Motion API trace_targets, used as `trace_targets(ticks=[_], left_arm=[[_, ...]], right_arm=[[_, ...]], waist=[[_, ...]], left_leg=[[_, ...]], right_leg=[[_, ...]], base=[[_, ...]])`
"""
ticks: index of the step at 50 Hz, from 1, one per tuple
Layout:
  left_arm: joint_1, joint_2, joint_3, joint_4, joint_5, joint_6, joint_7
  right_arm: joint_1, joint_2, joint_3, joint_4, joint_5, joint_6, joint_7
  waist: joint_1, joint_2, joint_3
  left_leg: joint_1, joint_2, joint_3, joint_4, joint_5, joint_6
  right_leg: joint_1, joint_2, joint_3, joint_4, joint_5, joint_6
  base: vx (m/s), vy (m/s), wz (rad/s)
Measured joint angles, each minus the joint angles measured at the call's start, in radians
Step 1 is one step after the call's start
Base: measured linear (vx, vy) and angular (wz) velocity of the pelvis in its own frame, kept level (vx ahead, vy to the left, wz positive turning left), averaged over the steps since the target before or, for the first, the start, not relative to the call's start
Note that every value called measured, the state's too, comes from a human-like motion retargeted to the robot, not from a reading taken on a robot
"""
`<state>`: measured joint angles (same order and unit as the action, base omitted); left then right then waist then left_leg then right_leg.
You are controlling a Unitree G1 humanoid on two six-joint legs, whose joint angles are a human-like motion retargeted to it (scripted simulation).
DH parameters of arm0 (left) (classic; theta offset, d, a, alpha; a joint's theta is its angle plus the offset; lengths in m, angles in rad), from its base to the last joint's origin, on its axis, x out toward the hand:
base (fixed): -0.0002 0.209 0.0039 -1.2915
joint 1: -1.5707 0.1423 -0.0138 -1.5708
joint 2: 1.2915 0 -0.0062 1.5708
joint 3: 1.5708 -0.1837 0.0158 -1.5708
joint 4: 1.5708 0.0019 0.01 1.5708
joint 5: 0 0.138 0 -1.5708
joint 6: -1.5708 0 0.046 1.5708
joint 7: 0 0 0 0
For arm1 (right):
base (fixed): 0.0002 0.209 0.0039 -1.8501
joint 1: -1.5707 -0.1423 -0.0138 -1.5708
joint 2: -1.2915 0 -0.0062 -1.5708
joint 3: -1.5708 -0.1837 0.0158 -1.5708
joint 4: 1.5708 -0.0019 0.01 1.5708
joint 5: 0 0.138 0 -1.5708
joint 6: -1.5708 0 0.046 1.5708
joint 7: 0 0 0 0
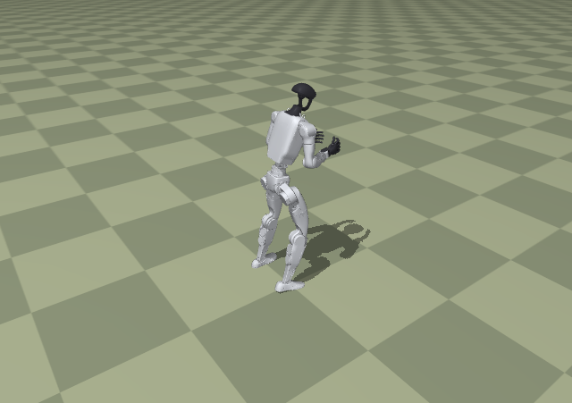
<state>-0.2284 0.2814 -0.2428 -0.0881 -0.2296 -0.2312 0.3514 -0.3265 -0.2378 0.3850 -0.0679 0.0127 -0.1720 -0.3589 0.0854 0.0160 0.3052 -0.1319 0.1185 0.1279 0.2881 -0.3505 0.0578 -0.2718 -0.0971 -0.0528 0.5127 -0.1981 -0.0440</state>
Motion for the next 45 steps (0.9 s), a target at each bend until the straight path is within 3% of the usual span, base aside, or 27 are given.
trace_targets(ticks=[3, 5, 7, 9, 14, 19, 25, 31, 38, 42, 45], left_arm=[[-0.083, 0.014, -0.052, -0.032, -0.018, 0.006, 0.022], [-0.161, 0.024, -0.067, -0.023, -0.013, 0.013, 0.043], [-0.225, 0.024, -0.047, -0.009, -0.019, 0.019, 0.063], [-0.232, 0.013, -0.030, -0.009, -0.038, 0.016, 0.088], [-0.142, -0.026, 0.000, -0.017, -0.069, -0.016, 0.119], [-0.001, -0.025, 0.062, -0.032, -0.069, -0.007, 0.069], [0.227, 0.060, 0.109, -0.001, -0.007, -0.011, 0.059], [0.558, 0.211, 0.198, 0.064, 0.015, -0.004, 0.004], [0.908, 0.225, 0.301, 0.108, -0.104, -0.017, -0.018], [0.959, 0.186, 0.245, 0.147, -0.188, -0.021, 0.036], [0.882, 0.142, 0.205, 0.189, -0.151, -0.020, 0.118]], right_arm=[[-0.119, 0.014, -0.010, -0.020, -0.037, 0.016, -0.031], [-0.220, 0.008, -0.007, -0.017, -0.043, 0.025, -0.050], [-0.324, -0.019, 0.015, 0.000, -0.036, 0.034, -0.053], [-0.378, -0.053, 0.048, 0.011, -0.018, 0.039, -0.046], [-0.374, -0.172, 0.102, 0.020, 0.061, 0.024, -0.026], [-0.171, -0.321, 0.068, -0.029, 0.134, -0.001, 0.036], [0.123, -0.426, -0.005, 0.065, 0.099, 0.008, 0.007], [0.576, -0.420, -0.210, 0.070, 0.117, 0.018, -0.007], [0.985, -0.381, -0.364, 0.036, 0.118, 0.022, 0.039], [1.077, -0.345, -0.355, -0.016, 0.086, 0.031, -0.004], [1.053, -0.313, -0.329, -0.040, -0.013, 0.045, -0.070]], waist=[[0.022, -0.034, -0.055], [0.039, -0.053, -0.052], [0.058, -0.039, -0.013], [0.071, -0.028, 0.008], [0.043, -0.031, -0.015], [0.018, -0.010, -0.042], [-0.006, 0.024, -0.011], [0.002, 0.007, 0.064], [-0.008, -0.023, 0.181], [-0.034, -0.040, 0.212], [-0.044, -0.052, 0.215]], left_leg=[[-0.013, -0.030, 0.017, 0.019, -0.008, 0.009], [-0.033, -0.042, 0.024, 0.061, 0.014, 0.016], [-0.028, -0.034, 0.022, 0.080, 0.032, 0.014], [-0.014, -0.031, 0.019, 0.056, 0.066, 0.008], [0.008, -0.047, 0.022, -0.068, 0.139, -0.034], [0.023, -0.048, 0.015, -0.068, 0.143, -0.057], [0.061, -0.045, -0.032, -0.097, 0.146, -0.063], [0.044, -0.065, -0.033, -0.141, 0.204, -0.092], [0.001, -0.083, -0.017, -0.221, 0.286, -0.125], [-0.063, -0.083, -0.018, -0.303, 0.359, -0.147], [-0.160, -0.088, -0.033, -0.334, 0.405, -0.125]], right_leg=[[0.126, -0.036, 0.013, -0.073, -0.116, 0.079], [0.191, -0.047, 0.028, -0.177, -0.158, 0.086], [0.216, -0.030, 0.053, -0.227, -0.122, 0.032], [0.206, -0.016, 0.076, -0.228, -0.090, 0.015], [0.227, -0.025, 0.059, -0.350, -0.025, 0.111], [0.236, -0.036, 0.019, -0.377, -0.058, 0.150], [0.228, -0.020, 0.008, -0.355, -0.048, 0.134], [0.203, -0.044, -0.009, -0.364, 0.026, 0.167], [0.132, -0.059, 0.000, -0.409, 0.140, 0.208], [0.035, -0.057, -0.008, -0.416, 0.163, 0.205], [-0.098, -0.047, 0.042, -0.350, 0.165, 0.176]], base=[[-0.28, -0.14, -0.15], [-0.30, -0.13, -0.30], [-0.30, -0.10, -0.66], [-0.27, -0.09, -0.74], [-0.19, -0.06, -0.03], [-0.11, 0.03, 0.35], [-0.08, 0.06, 0.20], [-0.08, 0.08, 0.17], [-0.17, 0.08, -0.05], [-0.29, 0.05, 0.06], [-0.39, 0.02, 0.24]])
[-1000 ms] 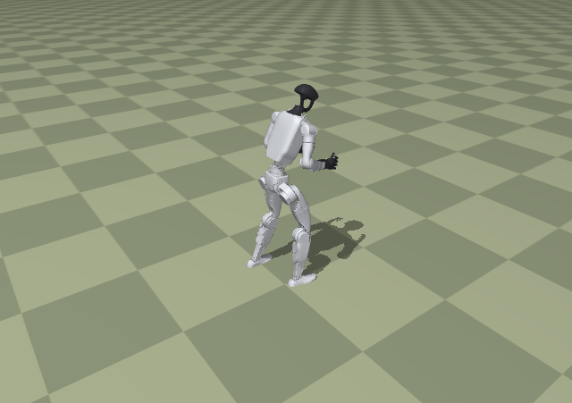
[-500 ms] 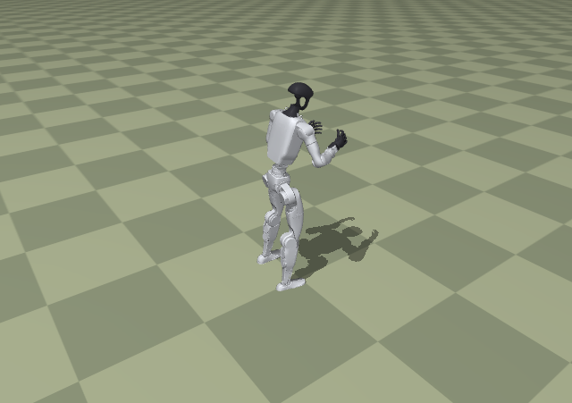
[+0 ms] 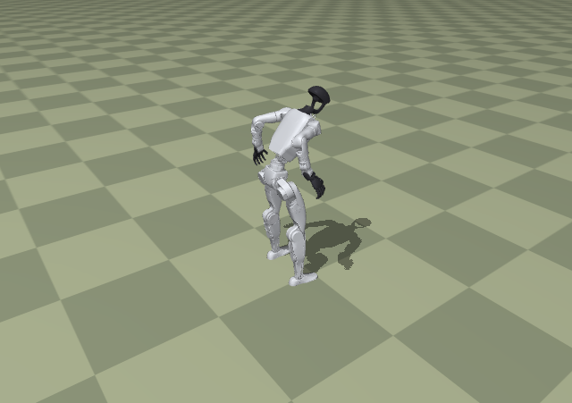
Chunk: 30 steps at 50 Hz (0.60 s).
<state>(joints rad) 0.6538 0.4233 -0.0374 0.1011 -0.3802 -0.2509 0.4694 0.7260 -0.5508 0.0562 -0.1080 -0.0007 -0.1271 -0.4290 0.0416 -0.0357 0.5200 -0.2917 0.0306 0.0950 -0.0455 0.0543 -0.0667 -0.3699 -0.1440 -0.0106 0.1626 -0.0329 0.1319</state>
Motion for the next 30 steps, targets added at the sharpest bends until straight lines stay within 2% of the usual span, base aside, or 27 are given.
trace_targets(ticks=[3, 5, 7, 11, 13, 15, 17, 18, 20, 21, 22, 23, 24, 25, 27, 28, 30], left_arm=[[-0.166, -0.052, -0.007, -0.010, 0.089, 0.006, 0.091], [-0.316, -0.112, -0.012, -0.014, 0.142, 0.020, 0.138], [-0.464, -0.174, -0.041, 0.013, 0.158, 0.048, 0.159], [-0.838, -0.225, -0.122, 0.165, 0.097, 0.100, 0.191], [-1.051, -0.184, -0.159, 0.201, 0.062, 0.099, 0.197], [-1.261, -0.117, -0.194, 0.173, 0.042, 0.088, 0.197], [-1.449, -0.039, -0.236, 0.100, 0.019, 0.068, 0.204], [-1.532, 0.003, -0.260, 0.056, 0.009, 0.057, 0.211], [-1.659, 0.086, -0.305, -0.046, 0.022, 0.027, 0.224], [-1.679, 0.128, -0.326, -0.110, 0.062, 0.007, 0.220], [-1.697, 0.171, -0.345, -0.173, 0.100, -0.013, 0.210], [-1.711, 0.217, -0.359, -0.231, 0.136, -0.035, 0.189], [-1.727, 0.262, -0.361, -0.294, 0.152, -0.058, 0.178], [-1.745, 0.306, -0.357, -0.358, 0.160, -0.080, 0.172], [-1.751, 0.390, -0.356, -0.501, 0.087, -0.097, 0.161], [-1.750, 0.441, -0.349, -0.552, 0.048, -0.108, 0.180], [-1.728, 0.565, -0.322, -0.630, -0.058, -0.161, 0.225]], right_arm=[[-0.115, 0.040, 0.015, -0.017, -0.062, 0.012, -0.073], [-0.266, 0.047, 0.039, -0.003, -0.096, 0.027, -0.135], [-0.465, 0.036, 0.084, 0.047, -0.123, 0.050, -0.184], [-1.002, 0.113, 0.199, 0.268, -0.069, 0.069, -0.225], [-1.266, 0.205, 0.222, 0.345, -0.017, 0.053, -0.255], [-1.499, 0.262, 0.241, 0.342, 0.014, 0.033, -0.265], [-1.688, 0.228, 0.288, 0.263, 0.032, 0.020, -0.215], [-1.766, 0.183, 0.315, 0.205, 0.040, 0.017, -0.176], [-1.876, 0.064, 0.353, 0.060, 0.049, 0.008, -0.106], [-1.886, 0.011, 0.348, -0.020, 0.046, -0.007, -0.091], [-1.896, -0.041, 0.338, -0.093, 0.040, -0.021, -0.078], [-1.906, -0.091, 0.318, -0.152, 0.030, -0.035, -0.066], [-1.919, -0.145, 0.293, -0.209, 0.014, -0.046, -0.066], [-1.933, -0.201, 0.265, -0.266, -0.004, -0.055, -0.073], [-1.949, -0.282, 0.222, -0.337, -0.061, -0.014, -0.111], [-1.948, -0.332, 0.214, -0.363, -0.065, -0.004, -0.115], [-1.930, -0.422, 0.216, -0.410, -0.052, -0.004, -0.151]], waist=[[-0.006, -0.017, 0.000], [-0.022, -0.011, 0.000], [-0.043, 0.014, 0.000], [-0.124, 0.038, 0.000], [-0.138, 0.027, 0.000], [-0.116, 0.014, -0.001], [-0.075, 0.009, -0.023], [-0.056, 0.009, -0.040], [-0.029, 0.008, -0.101], [-0.021, 0.002, -0.148], [-0.012, -0.008, -0.196], [-0.001, -0.024, -0.244], [0.013, -0.039, -0.290], [0.028, -0.054, -0.336], [0.082, -0.093, -0.463], [0.072, -0.097, -0.499], [0.055, -0.109, -0.538]], left_leg=[[-0.206, -0.020, -0.021, 0.179, -0.051, 0.085], [-0.422, -0.021, -0.052, 0.503, -0.162, 0.123], [-0.559, -0.005, -0.088, 0.804, -0.256, 0.147], [-0.618, 0.012, -0.138, 1.196, -0.413, 0.196], [-0.571, 0.017, -0.139, 1.265, -0.442, 0.206], [-0.481, 0.032, -0.120, 1.227, -0.415, 0.210], [-0.355, 0.048, -0.091, 1.035, -0.285, 0.213], [-0.283, 0.051, -0.081, 0.885, -0.172, 0.212], [-0.100, 0.045, -0.087, 0.428, 0.208, 0.153], [-0.002, 0.039, -0.129, 0.200, 0.350, 0.057], [0.074, 0.036, -0.174, 0.031, 0.419, -0.045], [0.103, 0.041, -0.223, -0.024, 0.338, -0.157], [0.109, 0.039, -0.224, -0.042, 0.250, -0.195], [0.104, 0.035, -0.201, -0.042, 0.159, -0.195], [0.093, 0.043, -0.080, -0.037, 0.167, -0.195], [0.118, 0.035, -0.068, -0.021, 0.194, -0.195], [0.163, -0.016, -0.041, 0.085, 0.209, -0.114]], right_leg=[[-0.173, 0.008, 0.089, 0.172, -0.079, -0.058], [-0.311, 0.011, 0.086, 0.382, -0.202, -0.143], [-0.395, 0.034, 0.065, 0.619, -0.328, -0.230], [-0.415, 0.045, 0.015, 0.994, -0.500, -0.329], [-0.372, 0.038, 0.000, 1.075, -0.523, -0.350], [-0.301, 0.037, -0.006, 1.054, -0.490, -0.360], [-0.198, 0.043, -0.017, 0.880, -0.366, -0.362], [-0.136, 0.049, -0.022, 0.737, -0.263, -0.357], [0.018, 0.063, -0.019, 0.319, 0.084, -0.289], [0.105, 0.066, 0.006, 0.097, 0.298, -0.181], [0.170, 0.073, 0.022, -0.074, 0.458, -0.061], [0.191, 0.087, 0.021, -0.144, 0.514, 0.082], [0.191, 0.102, -0.018, -0.189, 0.503, 0.130], [0.181, 0.117, -0.075, -0.223, 0.457, 0.130], [0.148, 0.081, -0.192, -0.200, 0.432, 0.130], [0.190, 0.041, -0.259, -0.170, 0.425, 0.130], [0.292, -0.030, -0.271, -0.095, 0.386, 0.073]], base=[[-0.42, -0.02, 0.57], [-0.34, -0.03, 0.55], [-0.17, -0.04, 0.24], [-0.04, -0.08, 0.22], [-0.07, -0.10, -0.01], [-0.16, -0.12, -0.39], [-0.25, -0.16, -0.53], [-0.32, -0.18, -0.38], [-0.34, -0.19, -0.13], [-0.30, -0.22, 0.04], [-0.28, -0.34, 0.03], [-0.36, -0.45, -0.16], [-0.47, -0.51, -0.39], [-0.61, -0.34, -0.87], [-0.58, -0.09, -0.73], [-0.42, 0.07, 0.25], [-0.39, 0.12, 0.59]])
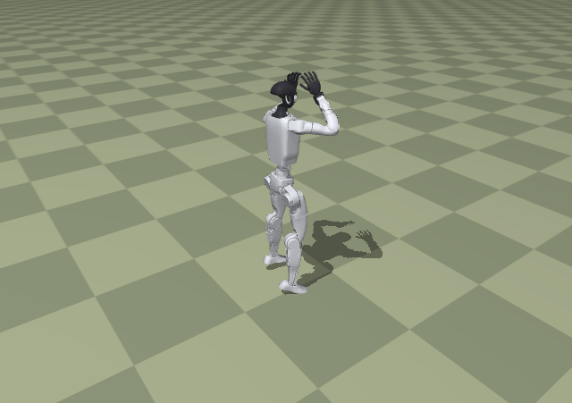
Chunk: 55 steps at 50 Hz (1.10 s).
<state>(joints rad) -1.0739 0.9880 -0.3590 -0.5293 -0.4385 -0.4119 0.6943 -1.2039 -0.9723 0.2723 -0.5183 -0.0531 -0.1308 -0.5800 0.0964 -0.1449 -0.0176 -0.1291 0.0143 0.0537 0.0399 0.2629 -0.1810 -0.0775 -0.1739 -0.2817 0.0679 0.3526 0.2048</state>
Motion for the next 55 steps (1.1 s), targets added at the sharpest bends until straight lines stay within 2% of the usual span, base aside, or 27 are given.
trace_targets(ticks=[2, 3, 5, 7, 8, 9, 10, 12, 13, 14, 15, 16, 17, 18, 20, 23, 26, 28, 30, 35, 38, 43, 45, 49, 53, 55], left_arm=[[0.133, 0.094, 0.080, -0.069, -0.083, -0.013, -0.025], [0.226, 0.134, 0.125, -0.095, -0.099, -0.008, -0.036], [0.441, 0.204, 0.229, -0.127, -0.081, 0.017, -0.056], [0.717, 0.233, 0.379, -0.139, -0.020, 0.055, -0.087], [0.884, 0.226, 0.476, -0.147, 0.008, 0.074, -0.107], [1.055, 0.195, 0.577, -0.152, 0.028, 0.087, -0.123], [1.227, 0.152, 0.681, -0.155, 0.044, 0.097, -0.138], [1.483, -0.017, 0.831, -0.139, 0.069, 0.102, -0.154], [1.550, -0.128, 0.869, -0.113, 0.076, 0.099, -0.194], [1.577, -0.241, 0.877, -0.069, 0.089, 0.109, -0.206], [1.585, -0.357, 0.872, -0.016, 0.105, 0.125, -0.205], [1.526, -0.487, 0.783, 0.048, -0.071, 0.192, -0.282], [1.459, -0.592, 0.721, 0.127, -0.117, 0.235, -0.302], [1.377, -0.648, 0.713, 0.237, 0.099, 0.232, -0.207], [1.187, -0.739, 0.572, 0.406, 0.223, 0.241, -0.085], [0.949, -0.720, 0.297, 0.510, 0.268, 0.205, -0.022], [0.783, -0.622, 0.132, 0.467, 0.325, 0.183, -0.155], [0.705, -0.558, 0.081, 0.399, 0.380, 0.168, -0.222], [0.633, -0.512, 0.044, 0.326, 0.443, 0.152, -0.215], [0.401, -0.469, -0.029, 0.237, 0.508, 0.143, -0.129], [0.330, -0.484, 0.010, 0.248, 0.490, 0.147, -0.152], [0.381, -0.565, 0.103, 0.294, 0.458, 0.156, -0.186], [0.478, -0.609, 0.129, 0.290, 0.460, 0.163, -0.202], [0.582, -0.635, 0.179, 0.318, 0.449, 0.181, -0.259], [0.696, -0.649, 0.148, 0.429, 0.419, 0.193, -0.258], [0.742, -0.648, 0.127, 0.531, 0.416, 0.197, -0.247]], right_arm=[[0.064, -0.079, -0.003, -0.054, 0.017, 0.010, 0.014], [0.112, -0.124, -0.006, -0.082, 0.032, 0.013, 0.032], [0.227, -0.224, -0.025, -0.136, 0.063, 0.011, 0.080], [0.383, -0.319, -0.088, -0.186, 0.090, 0.005, 0.149], [0.483, -0.357, -0.144, -0.210, 0.106, -0.001, 0.186], [0.602, -0.381, -0.224, -0.227, 0.124, -0.010, 0.216], [0.730, -0.398, -0.314, -0.240, 0.143, -0.019, 0.241], [1.068, -0.312, -0.556, -0.248, 0.170, -0.047, 0.262], [1.233, -0.212, -0.658, -0.246, 0.174, -0.064, 0.266], [1.350, -0.097, -0.706, -0.213, 0.175, -0.074, 0.284], [1.443, 0.026, -0.727, -0.166, 0.175, -0.081, 0.309], [1.478, 0.146, -0.693, -0.099, 0.190, -0.044, 0.336], [1.498, 0.256, -0.651, -0.023, 0.198, -0.022, 0.348], [1.486, 0.345, -0.593, 0.071, 0.194, -0.028, 0.328], [1.395, 0.497, -0.414, 0.278, 0.207, -0.014, 0.229], [1.215, 0.590, -0.132, 0.467, 0.261, -0.037, 0.063], [1.008, 0.608, 0.038, 0.490, 0.184, -0.046, 0.068], [0.853, 0.634, 0.084, 0.465, 0.081, -0.039, 0.098], [0.680, 0.685, 0.105, 0.440, -0.020, -0.028, 0.115], [0.232, 0.856, 0.094, 0.448, -0.235, 0.049, 0.056], [0.103, 0.898, 0.061, 0.448, -0.312, 0.072, 0.024], [0.137, 0.858, 0.068, 0.415, -0.232, 0.030, 0.051], [0.246, 0.819, 0.102, 0.389, -0.175, 0.007, 0.084], [0.462, 0.664, 0.136, 0.336, -0.086, -0.021, 0.161], [0.736, 0.507, 0.163, 0.396, -0.048, -0.022, 0.163], [0.852, 0.463, 0.174, 0.512, -0.035, -0.011, 0.134]], waist=[[0.004, 0.012, -0.007], [0.010, 0.025, -0.005], [0.029, 0.052, 0.002], [0.044, 0.073, 0.013], [0.046, 0.085, 0.023], [0.039, 0.096, 0.039], [0.029, 0.107, 0.057], [-0.011, 0.113, 0.106], [-0.024, 0.108, 0.138], [-0.039, 0.106, 0.172], [-0.057, 0.105, 0.207], [-0.069, 0.106, 0.243], [-0.082, 0.107, 0.278], [-0.097, 0.110, 0.314], [-0.121, 0.102, 0.374], [-0.093, 0.107, 0.424], [-0.036, 0.112, 0.417], [-0.022, 0.116, 0.397], [-0.029, 0.120, 0.383], [-0.045, 0.090, 0.399], [-0.013, 0.078, 0.413], [0.003, 0.083, 0.385], [-0.019, 0.091, 0.344], [-0.041, 0.102, 0.312], [-0.025, 0.117, 0.307], [-0.019, 0.128, 0.315]], left_leg=[[0.011, -0.010, -0.013, 0.216, -0.033, 0.081], [0.017, -0.017, -0.037, 0.338, -0.045, 0.109], [0.031, -0.039, -0.083, 0.563, -0.017, 0.134], [0.054, -0.072, -0.125, 0.688, 0.129, 0.092], [0.077, -0.098, -0.162, 0.710, 0.216, 0.038], [0.095, -0.114, -0.188, 0.733, 0.233, 0.003], [0.112, -0.124, -0.207, 0.757, 0.216, -0.022], [0.092, -0.050, -0.124, 0.886, -0.167, 0.072], [0.091, -0.008, -0.073, 0.929, -0.440, 0.104], [0.098, 0.022, -0.041, 0.938, -0.662, 0.137], [0.108, 0.044, -0.019, 0.931, -0.860, 0.171], [0.096, 0.052, -0.021, 0.919, -0.963, 0.222], [0.077, 0.055, -0.030, 0.911, -1.037, 0.270], [0.041, 0.047, -0.053, 0.910, -1.053, 0.314], [-0.046, 0.021, -0.097, 0.910, -0.990, 0.353], [-0.077, 0.006, -0.110, 0.750, -0.817, 0.307], [-0.018, 0.009, -0.090, 0.443, -0.664, 0.247], [0.008, 0.023, -0.069, 0.275, -0.580, 0.207], [0.015, 0.036, -0.045, 0.160, -0.521, 0.178], [-0.009, 0.016, -0.002, 0.053, -0.455, 0.188], [0.000, 0.013, 0.033, 0.038, -0.433, 0.177], [0.051, 0.025, 0.081, 0.000, -0.402, 0.122], [0.077, 0.022, 0.079, -0.023, -0.392, 0.105], [0.081, 0.013, 0.059, -0.040, -0.381, 0.096], [0.076, 0.004, 0.042, -0.040, -0.371, 0.105], [0.067, 0.003, 0.035, -0.043, -0.363, 0.107]], right_leg=[[0.068, 0.020, 0.124, 0.129, -0.065, -0.117], [0.098, 0.035, 0.185, 0.211, -0.087, -0.157], [0.146, 0.032, 0.213, 0.355, -0.056, -0.217], [0.184, -0.008, 0.180, 0.392, 0.032, -0.250], [0.202, -0.008, 0.201, 0.391, 0.017, -0.246], [0.213, 0.004, 0.236, 0.409, -0.085, -0.241], [0.220, 0.022, 0.278, 0.438, -0.232, -0.235], [0.194, 0.046, 0.289, 0.531, -0.633, -0.201], [0.169, 0.048, 0.273, 0.574, -0.800, -0.171], [0.139, 0.048, 0.248, 0.619, -0.928, -0.168], [0.107, 0.047, 0.220, 0.666, -1.036, -0.178], [0.056, 0.045, 0.196, 0.730, -1.088, -0.205], [0.004, 0.042, 0.173, 0.786, -1.118, -0.228], [-0.047, 0.037, 0.155, 0.828, -1.102, -0.245], [-0.109, 0.018, 0.120, 0.834, -1.030, -0.236], [-0.093, 0.024, 0.106, 0.608, -0.865, -0.201], [-0.088, 0.045, 0.136, 0.354, -0.668, -0.149], [-0.098, 0.060, 0.142, 0.241, -0.586, -0.122], [-0.107, 0.075, 0.155, 0.187, -0.539, -0.124], [-0.104, 0.070, 0.221, 0.123, -0.532, -0.161], [-0.096, 0.068, 0.245, 0.069, -0.486, -0.150], [-0.067, 0.082, 0.280, 0.027, -0.422, -0.074], [-0.033, 0.079, 0.272, -0.008, -0.406, -0.056], [-0.022, 0.067, 0.246, -0.016, -0.404, -0.042], [-0.018, 0.057, 0.227, -0.014, -0.403, -0.031], [-0.026, 0.055, 0.219, -0.009, -0.403, -0.026]], base=[[-0.46, -0.05, 0.10], [-0.45, -0.10, -0.07], [-0.45, -0.10, -0.16], [-0.52, -0.11, -0.23], [-0.59, -0.13, -0.19], [-0.64, -0.15, -0.12], [-0.71, -0.17, 0.07], [-0.79, -0.15, 0.29], [-0.84, -0.10, 0.43], [-0.85, -0.06, 0.54], [-0.86, -0.04, 0.73], [-0.87, -0.03, 0.89], [-0.86, -0.02, 1.10], [-0.83, -0.02, 1.23], [-0.77, -0.01, 1.25], [-0.62, 0.01, 0.38], [-0.52, 0.03, -0.69], [-0.49, 0.01, -0.76], [-0.47, -0.01, -0.53], [-0.40, -0.03, -0.30], [-0.25, -0.03, -0.58], [-0.08, -0.02, -0.46], [-0.01, 0.00, 0.11], [-0.02, 0.00, 0.32], [-0.04, 0.01, 0.24], [-0.01, 0.01, 0.09]])
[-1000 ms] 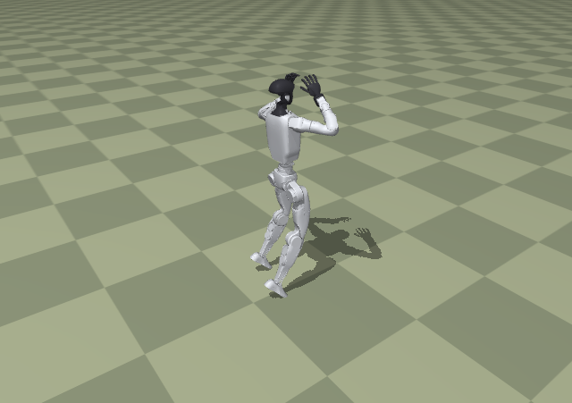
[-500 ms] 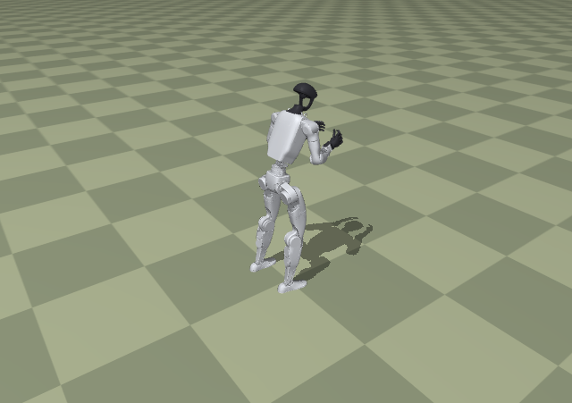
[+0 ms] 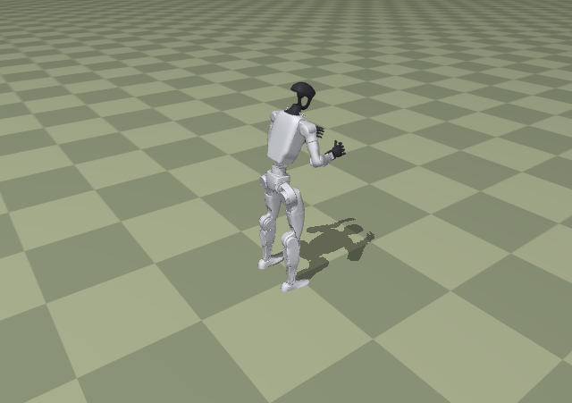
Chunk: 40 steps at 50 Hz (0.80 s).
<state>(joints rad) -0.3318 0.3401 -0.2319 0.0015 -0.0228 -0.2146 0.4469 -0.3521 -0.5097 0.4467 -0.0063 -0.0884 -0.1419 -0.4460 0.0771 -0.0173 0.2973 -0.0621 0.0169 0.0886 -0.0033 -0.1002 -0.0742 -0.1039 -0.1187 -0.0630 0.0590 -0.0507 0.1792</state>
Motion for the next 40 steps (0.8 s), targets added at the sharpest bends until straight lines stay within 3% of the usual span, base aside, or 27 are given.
trace_targets(ticks=[2, 5, 10, 13, 15, 17, 19, 21, 25, 27, 28, 30, 32, 33, 35, 36, 37, 38, 39, 40], left_arm=[[0.142, 0.013, -0.014, 0.060, 0.045, -0.019, 0.007], [0.305, 0.074, 0.060, 0.096, 0.104, -0.033, 0.010], [0.763, 0.165, 0.275, -0.070, 0.025, -0.069, -0.013], [0.992, 0.176, 0.357, -0.135, -0.056, -0.080, -0.040], [1.080, 0.179, 0.373, -0.167, -0.113, -0.077, -0.054], [1.104, 0.186, 0.366, -0.208, -0.188, -0.060, -0.065], [1.071, 0.185, 0.342, -0.249, -0.235, -0.045, -0.061], [0.987, 0.162, 0.303, -0.270, -0.234, -0.030, -0.044], [0.680, 0.003, 0.164, -0.159, -0.141, 0.021, 0.034], [0.433, -0.108, 0.116, -0.022, -0.104, 0.032, 0.111], [0.309, -0.150, 0.109, 0.032, -0.096, 0.029, 0.154], [0.007, -0.205, 0.133, 0.110, -0.081, 0.033, 0.234], [-0.349, -0.203, 0.183, 0.154, -0.056, 0.054, 0.246], [-0.507, -0.178, 0.189, 0.160, -0.061, 0.059, 0.243], [-0.784, -0.087, 0.144, 0.152, -0.090, 0.061, 0.260], [-0.886, -0.020, 0.090, 0.134, -0.102, 0.050, 0.284], [-0.974, 0.048, 0.032, 0.112, -0.106, 0.036, 0.300], [-1.035, 0.118, -0.033, 0.080, -0.091, 0.018, 0.300], [-1.075, 0.183, -0.099, 0.045, -0.065, 0.011, 0.264], [-1.103, 0.246, -0.166, 0.007, -0.035, 0.010, 0.211]], right_arm=[[0.169, 0.000, -0.004, 0.129, 0.003, -0.010, -0.025], [0.350, 0.002, -0.114, 0.227, 0.038, -0.026, -0.016], [0.828, 0.028, -0.413, -0.025, 0.127, -0.070, 0.044], [1.030, 0.044, -0.500, -0.131, 0.179, -0.076, 0.108], [1.095, 0.042, -0.520, -0.158, 0.190, -0.064, 0.151], [1.107, 0.031, -0.519, -0.168, 0.177, -0.037, 0.189], [1.083, 0.023, -0.502, -0.175, 0.145, -0.020, 0.195], [1.021, 0.023, -0.471, -0.182, 0.112, -0.016, 0.159], [0.722, 0.018, -0.346, -0.093, 0.069, -0.007, 0.029], [0.445, 0.021, -0.247, 0.033, 0.059, -0.004, -0.031], [0.308, 0.035, -0.202, 0.085, 0.047, -0.007, -0.071], [-0.001, 0.067, -0.120, 0.152, 0.039, -0.013, -0.129], [-0.353, 0.091, -0.052, 0.175, 0.071, -0.021, -0.128], [-0.514, 0.095, -0.024, 0.169, 0.084, -0.020, -0.122], [-0.822, 0.075, 0.046, 0.138, 0.100, 0.002, -0.120], [-0.954, 0.050, 0.091, 0.114, 0.094, 0.018, -0.135], [-1.072, 0.024, 0.131, 0.086, 0.086, 0.031, -0.155], [-1.162, -0.002, 0.161, 0.050, 0.072, 0.036, -0.182], [-1.231, -0.037, 0.178, 0.014, 0.065, 0.041, -0.159], [-1.288, -0.075, 0.188, -0.023, 0.060, 0.046, -0.111]], waist=[[0.003, 0.006, -0.006], [-0.005, 0.011, 0.035], [-0.011, 0.001, 0.113], [-0.016, -0.009, 0.154], [-0.020, -0.015, 0.190], [-0.026, -0.020, 0.210], [-0.040, -0.033, 0.217], [-0.061, -0.040, 0.221], [-0.105, -0.012, 0.223], [-0.133, -0.005, 0.223], [-0.145, -0.005, 0.223], [-0.158, -0.003, 0.223], [-0.150, 0.005, 0.217], [-0.142, 0.010, 0.212], [-0.123, 0.019, 0.203], [-0.116, 0.019, 0.187], [-0.107, 0.015, 0.170], [-0.097, 0.006, 0.153], [-0.084, 0.003, 0.133], [-0.069, 0.003, 0.113]], left_leg=[[0.011, -0.002, -0.003, -0.003, 0.001, -0.004], [-0.002, -0.002, -0.011, -0.004, 0.008, -0.011], [-0.025, -0.007, -0.016, -0.011, 0.031, -0.027], [-0.040, -0.005, 0.003, -0.031, 0.028, -0.040], [-0.053, -0.004, 0.012, -0.041, 0.020, -0.027], [-0.112, -0.009, -0.006, 0.001, 0.001, 0.023], [-0.248, -0.022, -0.030, 0.180, -0.053, 0.088], [-0.443, -0.025, -0.050, 0.506, -0.149, 0.139], [-0.726, 0.000, -0.098, 1.106, -0.350, 0.221], [-0.768, 0.019, -0.100, 1.275, -0.403, 0.224], [-0.760, 0.035, -0.091, 1.333, -0.418, 0.185], [-0.738, 0.054, -0.083, 1.371, -0.415, 0.165], [-0.702, 0.059, -0.078, 1.272, -0.349, 0.230], [-0.664, 0.065, -0.067, 1.182, -0.292, 0.240], [-0.557, 0.071, -0.039, 0.900, -0.098, 0.247], [-0.476, 0.062, -0.028, 0.661, 0.095, 0.222], [-0.383, 0.051, -0.024, 0.411, 0.290, 0.173], [-0.266, 0.038, -0.033, 0.139, 0.490, 0.075], [-0.201, 0.053, -0.053, -0.004, 0.543, -0.050], [-0.160, 0.080, -0.077, -0.084, 0.524, -0.188]], right_leg=[[0.014, -0.002, -0.005, -0.004, 0.000, 0.007], [0.001, -0.004, -0.013, 0.005, -0.001, 0.015], [-0.018, -0.009, -0.016, -0.004, 0.017, 0.039], [-0.050, -0.009, -0.008, -0.008, 0.027, 0.049], [-0.081, -0.008, -0.004, 0.007, 0.024, 0.032], [-0.153, -0.010, 0.010, 0.083, -0.001, -0.026], [-0.266, -0.018, 0.042, 0.250, -0.073, -0.098], [-0.401, -0.021, 0.063, 0.507, -0.218, -0.171], [-0.611, -0.004, 0.044, 1.031, -0.480, -0.344], [-0.648, -0.005, 0.034, 1.201, -0.533, -0.369], [-0.641, -0.012, 0.027, 1.261, -0.540, -0.343], [-0.621, -0.007, 0.026, 1.298, -0.532, -0.348], [-0.598, 0.023, 0.033, 1.194, -0.466, -0.420], [-0.570, 0.032, 0.034, 1.102, -0.397, -0.419], [-0.476, 0.046, 0.036, 0.812, -0.182, -0.395], [-0.402, 0.048, 0.045, 0.569, 0.025, -0.347], [-0.321, 0.048, 0.059, 0.327, 0.237, -0.274], [-0.228, 0.042, 0.084, 0.088, 0.456, -0.147], [-0.185, 0.067, 0.072, -0.022, 0.546, -0.030], [-0.167, 0.107, 0.042, -0.067, 0.570, 0.083]], base=[[0.00, 0.00, 0.00], [0.00, 0.00, 0.00], [-0.06, 0.00, 0.02], [-0.18, 0.00, -0.15], [-0.29, -0.01, -0.18], [-0.37, -0.02, -0.03], [-0.39, -0.02, 0.34], [-0.32, -0.01, 0.57], [-0.16, 0.02, 0.25], [-0.08, 0.05, -0.04], [-0.09, 0.05, -0.14], [-0.26, 0.03, -0.31], [-0.54, 0.00, -0.56], [-0.59, -0.02, -0.64], [-0.62, -0.03, -0.62], [-0.64, -0.06, -0.54], [-0.59, -0.08, -0.46], [-0.54, -0.21, -0.49], [-0.52, -0.40, -0.55], [-0.66, -0.42, -0.52]])
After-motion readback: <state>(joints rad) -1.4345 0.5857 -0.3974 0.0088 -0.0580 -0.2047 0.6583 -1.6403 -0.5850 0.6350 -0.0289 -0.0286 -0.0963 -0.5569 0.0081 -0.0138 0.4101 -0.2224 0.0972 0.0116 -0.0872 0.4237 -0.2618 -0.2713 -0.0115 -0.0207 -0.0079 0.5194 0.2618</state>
